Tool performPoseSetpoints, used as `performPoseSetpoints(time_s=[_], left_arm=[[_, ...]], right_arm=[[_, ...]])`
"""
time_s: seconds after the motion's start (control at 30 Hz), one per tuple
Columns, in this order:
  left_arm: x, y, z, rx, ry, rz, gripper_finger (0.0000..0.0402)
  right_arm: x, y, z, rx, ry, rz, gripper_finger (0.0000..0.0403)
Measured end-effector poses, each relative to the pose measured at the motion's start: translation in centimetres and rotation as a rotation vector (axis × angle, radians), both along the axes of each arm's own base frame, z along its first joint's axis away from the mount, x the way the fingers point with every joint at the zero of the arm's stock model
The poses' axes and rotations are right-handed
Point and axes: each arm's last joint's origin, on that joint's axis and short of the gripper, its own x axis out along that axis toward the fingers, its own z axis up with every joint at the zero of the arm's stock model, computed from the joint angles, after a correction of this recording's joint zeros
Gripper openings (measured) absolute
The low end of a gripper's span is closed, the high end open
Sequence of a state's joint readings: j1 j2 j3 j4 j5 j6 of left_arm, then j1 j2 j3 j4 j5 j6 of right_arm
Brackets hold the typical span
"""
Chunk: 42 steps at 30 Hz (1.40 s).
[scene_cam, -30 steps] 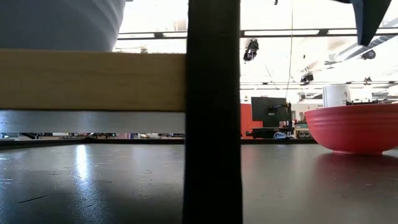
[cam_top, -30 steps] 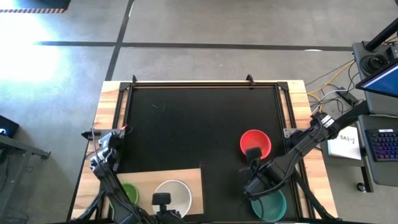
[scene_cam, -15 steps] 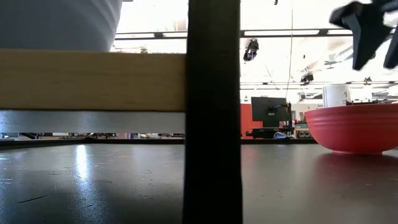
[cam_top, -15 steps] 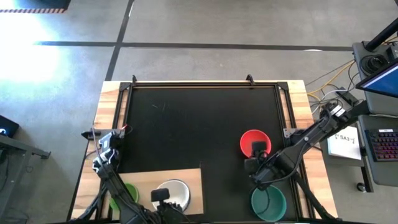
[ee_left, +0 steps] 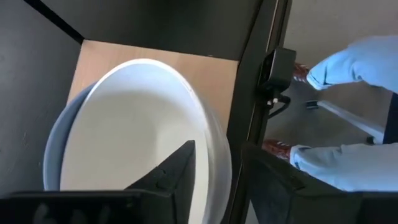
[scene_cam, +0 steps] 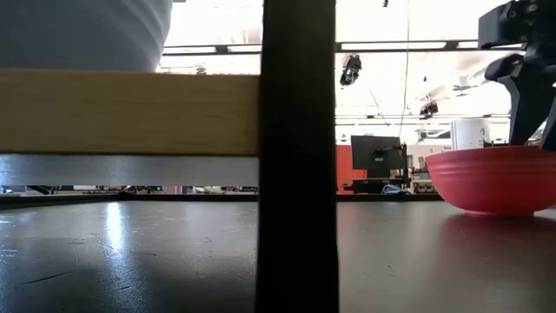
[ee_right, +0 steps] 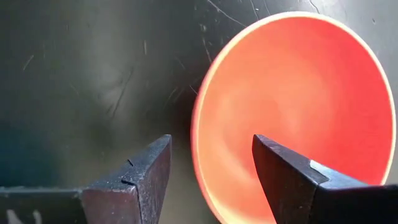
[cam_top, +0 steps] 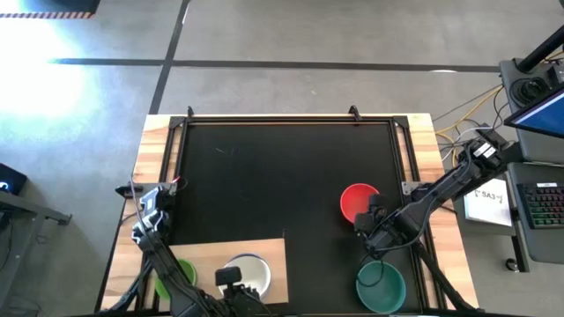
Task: Place and stack bowls onto a shelf
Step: Stack the white bowl on the of the purple bowl on the shelf, then stack the orange bowl on top of the white bowl on the shelf
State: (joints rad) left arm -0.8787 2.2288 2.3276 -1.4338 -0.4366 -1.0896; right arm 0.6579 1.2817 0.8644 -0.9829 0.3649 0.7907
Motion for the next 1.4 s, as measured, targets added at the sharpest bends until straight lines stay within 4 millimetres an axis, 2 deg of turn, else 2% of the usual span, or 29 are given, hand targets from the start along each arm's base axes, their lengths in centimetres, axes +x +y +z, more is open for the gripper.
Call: performPoseSetpoints(time_s=[0.3, 0.7, 0.83, 0.97, 1.2, 1.4], left_arm=[[0.4, 0.2, -0.3, -0.032, 0.050, -0.029, 0.0008], [0.6, 0.3, -0.8, -0.028, 0.062, -0.014, 0.0002], [0.7, 0.2, -1.6, -0.016, 0.062, 0.001, 0.0015], [0.7, 0.3, -1.7, -0.017, 0.057, 0.022, 0.0044], [0.9, 0.0, -0.2, -0.096, 0.026, 0.019, 0.0109], [1.1, -0.2, 1.2, -0.142, -0.042, -0.013, 0.0146]], right_arm=[[0.2, 0.0, -0.1, 0.000, -0.008, 0.017, 0.0214], [0.3, 0.1, -0.1, 0.004, -0.022, 0.027, 0.0214], [0.3, 0.1, -0.1, -0.001, -0.027, 0.027, 0.0214], [0.4, 0.1, -0.1, 0.000, -0.027, 0.027, 0.0214], [0.4, -0.1, -0.2, -0.011, -0.027, 0.023, 0.0214], [0.2, -0.4, -1.4, -0.031, -0.005, 0.010, 0.0214]])
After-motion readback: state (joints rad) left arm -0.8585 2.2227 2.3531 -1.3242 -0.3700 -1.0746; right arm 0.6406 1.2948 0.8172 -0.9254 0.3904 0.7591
